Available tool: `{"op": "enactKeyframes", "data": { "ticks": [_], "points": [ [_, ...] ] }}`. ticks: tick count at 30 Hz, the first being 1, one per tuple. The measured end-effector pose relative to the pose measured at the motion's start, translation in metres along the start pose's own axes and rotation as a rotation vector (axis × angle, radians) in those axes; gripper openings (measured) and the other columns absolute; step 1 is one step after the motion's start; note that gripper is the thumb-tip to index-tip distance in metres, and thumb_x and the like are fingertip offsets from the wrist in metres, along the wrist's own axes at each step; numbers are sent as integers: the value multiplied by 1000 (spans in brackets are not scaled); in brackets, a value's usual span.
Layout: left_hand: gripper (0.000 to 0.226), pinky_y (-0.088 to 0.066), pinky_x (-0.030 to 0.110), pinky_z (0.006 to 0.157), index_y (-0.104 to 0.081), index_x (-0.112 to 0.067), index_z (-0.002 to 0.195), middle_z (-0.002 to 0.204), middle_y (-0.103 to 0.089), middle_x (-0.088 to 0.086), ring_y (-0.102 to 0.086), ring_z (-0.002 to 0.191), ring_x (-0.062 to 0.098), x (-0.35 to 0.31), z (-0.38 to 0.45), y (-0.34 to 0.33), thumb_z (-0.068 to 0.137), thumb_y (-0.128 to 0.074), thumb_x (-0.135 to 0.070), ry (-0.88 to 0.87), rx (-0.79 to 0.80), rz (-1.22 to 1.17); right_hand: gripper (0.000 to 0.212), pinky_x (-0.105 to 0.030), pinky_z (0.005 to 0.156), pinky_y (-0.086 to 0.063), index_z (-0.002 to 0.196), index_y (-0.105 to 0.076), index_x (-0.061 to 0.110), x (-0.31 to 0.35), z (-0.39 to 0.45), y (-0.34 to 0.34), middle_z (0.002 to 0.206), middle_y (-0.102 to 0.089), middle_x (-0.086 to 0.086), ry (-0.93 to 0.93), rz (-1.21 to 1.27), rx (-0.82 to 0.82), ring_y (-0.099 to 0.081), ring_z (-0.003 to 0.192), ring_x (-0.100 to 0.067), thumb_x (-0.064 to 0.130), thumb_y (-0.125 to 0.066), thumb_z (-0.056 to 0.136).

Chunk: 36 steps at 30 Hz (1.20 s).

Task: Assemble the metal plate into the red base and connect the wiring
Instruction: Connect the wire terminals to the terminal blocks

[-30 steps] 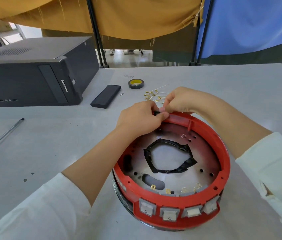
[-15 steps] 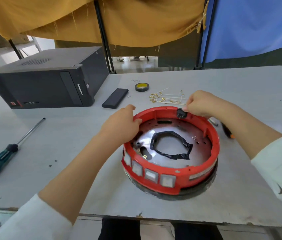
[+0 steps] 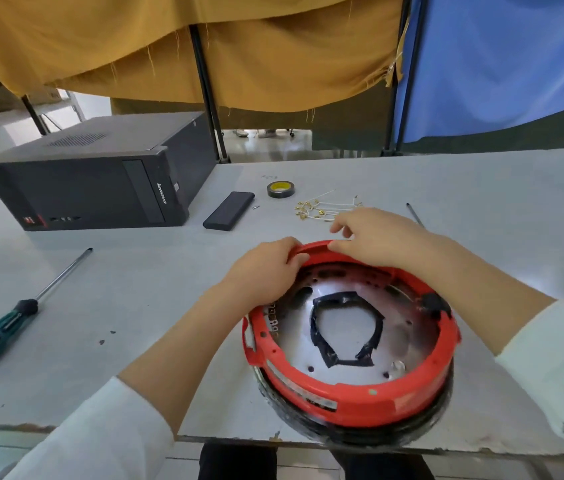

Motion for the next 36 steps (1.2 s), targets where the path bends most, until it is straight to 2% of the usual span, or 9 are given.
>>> {"op": "enactKeyframes", "data": {
  "ticks": [3,7,12,16,18,21,25,31,36],
  "points": [
    [29,-49,38,88,-60,-32,117,118,-66,-5,-59,108,21,-7,10,13,101,-40,-43,-53,-118,67,31,-33,71,-39,105,-64,30,-13,2,-7,111,-64,3,-53,-62,-52,-57,100,-22,53,-47,93],
    [39,-43,35,79,-56,-27,124,121,-65,-2,-59,110,24,2,21,18,101,-32,-48,75,-122,49,29,-31,70,-36,106,-62,20,-34,0,-2,111,-62,-6,-174,-128,-79,-58,100,-29,42,-48,95],
    [44,-42,38,90,-53,-21,128,129,-58,6,-53,117,28,-1,33,-2,104,-25,-45,83,-41,64,28,-28,73,-40,113,-56,12,-33,2,0,120,-58,-13,-207,-177,160,-55,101,-30,16,-41,89],
    [40,-40,39,97,-54,-17,116,126,-58,13,-51,117,31,3,55,-5,106,-24,-40,41,104,69,19,-25,46,-39,102,-50,11,-29,7,-1,81,-49,-3,-216,-150,311,-51,60,-18,12,-36,90],
    [40,-42,39,93,-52,-16,102,120,-62,14,-54,111,33,5,65,-5,105,-24,-44,17,102,53,19,-25,46,-41,96,-55,8,-30,23,-1,80,-52,-5,-196,-58,257,-56,66,-24,16,-37,93],
    [44,-43,40,90,-55,-16,109,116,-64,12,-56,109,33,6,72,-7,104,-24,-46,-15,76,68,26,-27,61,-41,78,-56,12,-33,61,-1,78,-56,-5,-112,205,65,-53,81,-26,23,-41,97],
    [41,-42,37,82,-54,-18,97,107,-66,8,-57,103,29,9,74,-9,103,-26,-48,-53,70,30,26,-23,87,-38,117,-63,11,-35,116,-21,124,-59,-4,-61,349,74,-54,111,-19,13,-49,95],
    [40,-43,39,79,-49,-21,91,97,-64,5,-57,97,29,12,76,-11,102,-25,-52,-76,68,1,34,-23,82,-39,121,-60,16,-48,162,-50,126,-56,-6,-55,149,106,-54,112,-21,9,-57,88],
    [41,-42,38,77,-50,-22,93,98,-64,5,-57,96,29,11,76,-10,102,-25,-53,-86,55,1,24,-23,61,-38,103,-63,21,-47,160,-57,99,-56,2,-13,54,172,-51,87,-15,5,-55,86]
  ]
}}
Point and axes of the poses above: each hand's wrist, its own z-axis towards the middle knuckle, its own y-axis out of the back of the hand, x = y × z, the point moved 5 cm from there along z, towards the middle knuckle
